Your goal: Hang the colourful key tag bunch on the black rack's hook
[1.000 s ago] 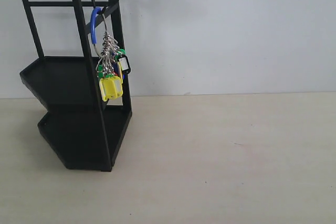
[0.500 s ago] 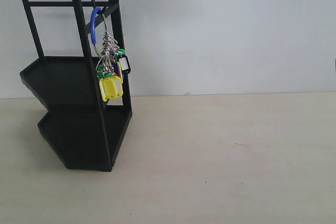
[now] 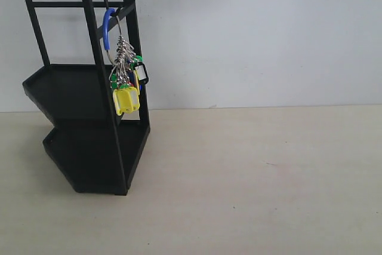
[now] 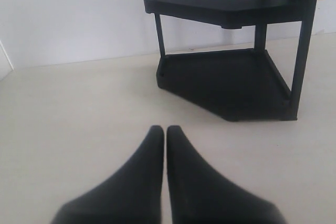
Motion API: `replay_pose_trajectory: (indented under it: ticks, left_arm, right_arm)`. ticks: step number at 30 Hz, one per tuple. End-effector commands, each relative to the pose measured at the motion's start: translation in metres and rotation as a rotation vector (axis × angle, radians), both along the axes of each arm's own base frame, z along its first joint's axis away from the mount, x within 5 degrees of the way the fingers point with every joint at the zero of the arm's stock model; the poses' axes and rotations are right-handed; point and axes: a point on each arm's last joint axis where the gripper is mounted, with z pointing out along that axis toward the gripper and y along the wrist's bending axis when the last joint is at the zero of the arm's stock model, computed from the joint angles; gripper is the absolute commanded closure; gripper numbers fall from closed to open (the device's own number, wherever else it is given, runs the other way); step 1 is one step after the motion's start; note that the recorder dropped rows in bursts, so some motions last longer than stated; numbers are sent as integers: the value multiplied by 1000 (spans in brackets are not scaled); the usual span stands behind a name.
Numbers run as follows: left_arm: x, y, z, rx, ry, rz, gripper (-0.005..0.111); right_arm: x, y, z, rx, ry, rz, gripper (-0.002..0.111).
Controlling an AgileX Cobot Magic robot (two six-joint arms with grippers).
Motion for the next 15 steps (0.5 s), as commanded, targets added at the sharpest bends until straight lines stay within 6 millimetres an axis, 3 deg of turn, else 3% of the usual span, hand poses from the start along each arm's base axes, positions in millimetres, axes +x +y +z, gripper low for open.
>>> replay_pose_trajectory:
  ticks: [1,4,12,15]
  left_arm:
    - [0,0,1,-2,-10,-2,102]
    - [0,0,1,-2,-10,-2,102]
    - [0,0,1,-2,-10,-2,102]
    - [0,0,1,-2,-10,-2,102]
  right_arm:
    - [-26,-1,2,7,-131,-40,108]
    - [-41,-4,-16,44,-196,-96,108]
    - [-75,-7,-103,150,-223,-182,108]
    - [-82,-7,-125,150,-233,-190,108]
